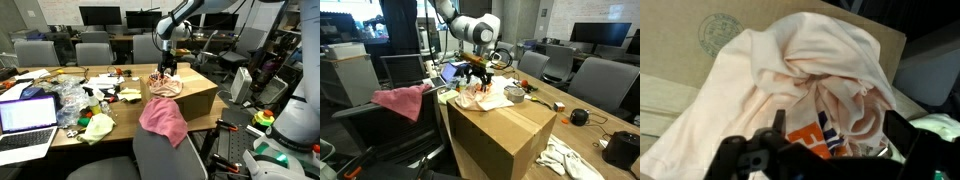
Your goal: Put the two objects on the headrest of the grey chair
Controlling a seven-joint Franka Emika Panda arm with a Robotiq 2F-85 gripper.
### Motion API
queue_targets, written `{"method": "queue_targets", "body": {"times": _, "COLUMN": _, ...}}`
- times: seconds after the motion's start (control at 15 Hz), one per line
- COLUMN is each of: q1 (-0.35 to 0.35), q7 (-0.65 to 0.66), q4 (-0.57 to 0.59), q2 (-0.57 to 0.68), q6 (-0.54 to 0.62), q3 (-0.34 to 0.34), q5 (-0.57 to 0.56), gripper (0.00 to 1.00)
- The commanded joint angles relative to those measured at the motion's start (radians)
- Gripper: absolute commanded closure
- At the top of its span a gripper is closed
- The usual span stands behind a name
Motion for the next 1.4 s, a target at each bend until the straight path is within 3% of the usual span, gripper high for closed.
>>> {"method": "queue_targets", "body": {"times": 0.0, "q1": -0.020, "q7": 0.009, "q4": 0.055, "q2": 0.053, "q6": -0.032, "q3": 0.020, "q5": 0.023, "gripper": 0.00}}
{"method": "queue_targets", "body": {"times": 0.8, "q1": 0.011, "q7": 0.059, "q4": 0.057, "q2": 0.125, "q6": -0.040, "q3": 0.016, "q5": -0.050, "gripper": 0.00}}
{"method": "queue_targets", "body": {"times": 0.87, "q1": 0.011, "q7": 0.061, "q4": 0.057, "q2": 0.126, "q6": -0.042, "q3": 0.017, "q5": -0.053, "gripper": 0.16}}
{"method": "queue_targets", "body": {"times": 0.93, "q1": 0.012, "q7": 0.061, "q4": 0.056, "q2": 0.125, "q6": -0.041, "q3": 0.018, "q5": -0.055, "gripper": 0.25}}
{"method": "queue_targets", "body": {"times": 1.33, "q1": 0.014, "q7": 0.065, "q4": 0.054, "q2": 0.117, "q6": -0.044, "q3": 0.019, "q5": -0.059, "gripper": 0.72}}
